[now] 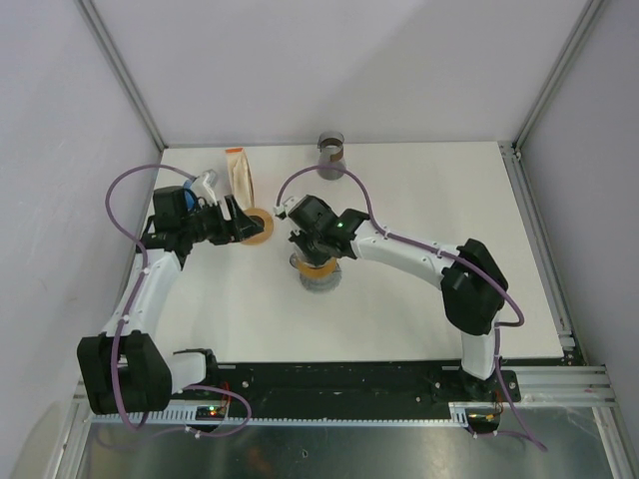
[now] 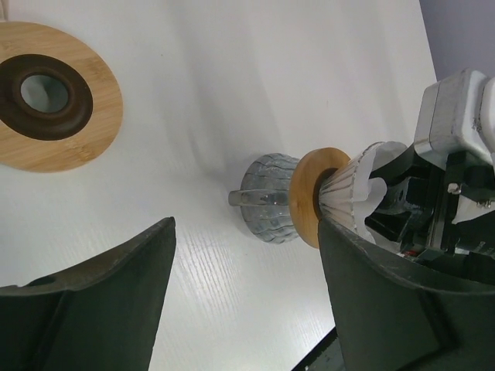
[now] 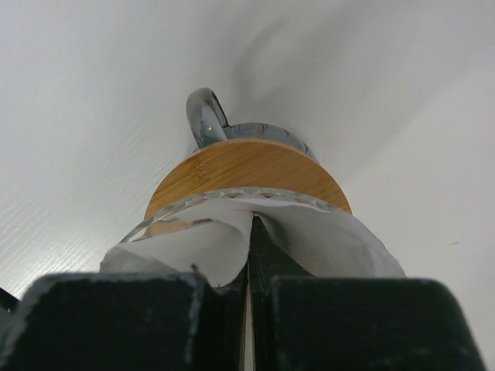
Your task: Place the coffee filter in the dripper
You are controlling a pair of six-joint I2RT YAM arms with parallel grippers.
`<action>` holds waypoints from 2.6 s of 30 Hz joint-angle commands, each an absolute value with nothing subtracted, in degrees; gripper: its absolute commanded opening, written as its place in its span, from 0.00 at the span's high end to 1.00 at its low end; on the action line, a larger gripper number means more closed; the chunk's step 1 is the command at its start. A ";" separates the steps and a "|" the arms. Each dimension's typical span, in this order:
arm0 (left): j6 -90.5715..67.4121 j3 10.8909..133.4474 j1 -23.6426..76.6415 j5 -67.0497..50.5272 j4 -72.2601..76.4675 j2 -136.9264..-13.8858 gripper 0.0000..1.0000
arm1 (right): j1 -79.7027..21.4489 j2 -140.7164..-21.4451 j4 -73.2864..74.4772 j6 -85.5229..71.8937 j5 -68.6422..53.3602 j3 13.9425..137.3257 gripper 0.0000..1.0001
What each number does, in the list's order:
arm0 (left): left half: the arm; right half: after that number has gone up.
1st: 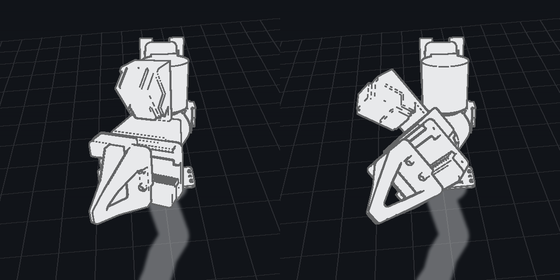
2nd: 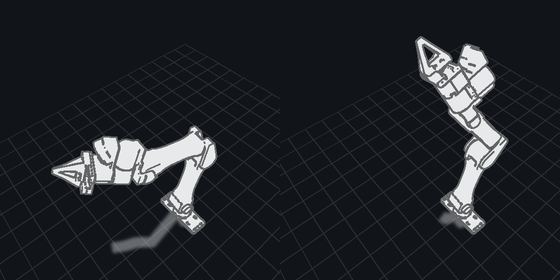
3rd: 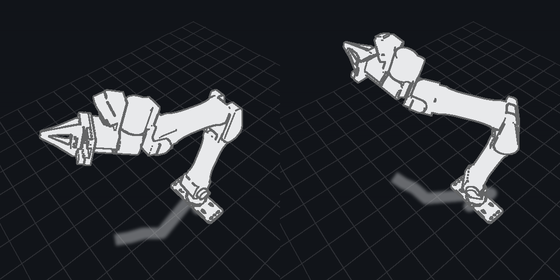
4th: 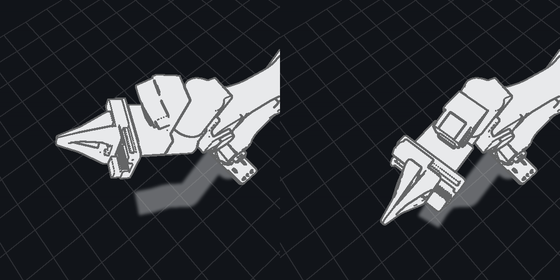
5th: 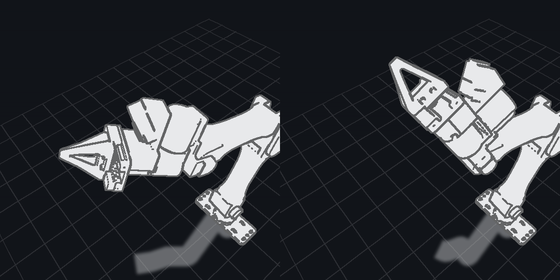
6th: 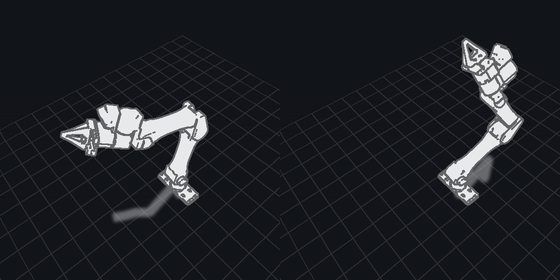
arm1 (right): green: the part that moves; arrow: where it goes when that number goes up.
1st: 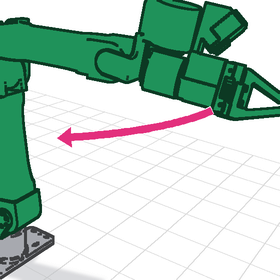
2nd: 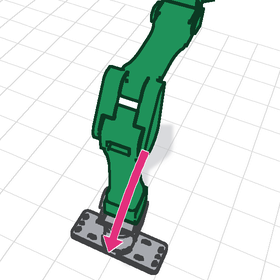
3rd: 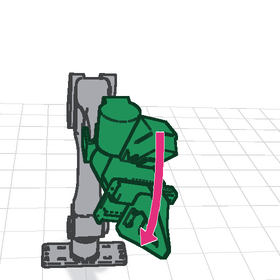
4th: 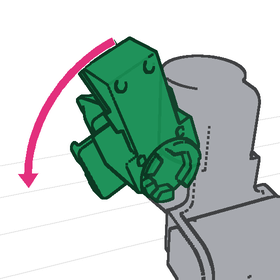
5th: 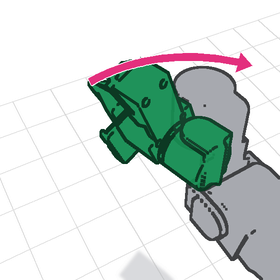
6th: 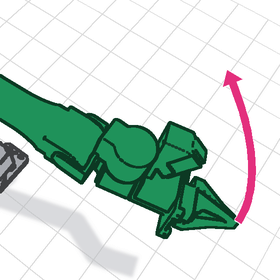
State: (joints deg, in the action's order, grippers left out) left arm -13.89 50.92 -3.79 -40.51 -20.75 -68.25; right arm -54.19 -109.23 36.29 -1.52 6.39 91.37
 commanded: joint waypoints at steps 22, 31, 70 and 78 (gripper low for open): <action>-10.64 50.56 -0.70 -39.72 -20.20 -69.74 0.23 | -49.75 -111.96 49.28 -3.33 11.45 94.27 1.00; -10.32 50.82 -0.75 -39.48 -20.12 -68.96 0.23 | -43.67 -110.22 49.97 -2.54 14.45 93.79 1.00; -10.33 51.68 -0.71 -40.23 -20.16 -68.16 0.23 | -30.36 -107.04 54.55 2.56 7.38 101.92 0.70; -10.20 51.67 -0.70 -40.01 -20.19 -68.04 0.23 | -30.46 -105.89 54.75 2.54 8.86 102.06 0.68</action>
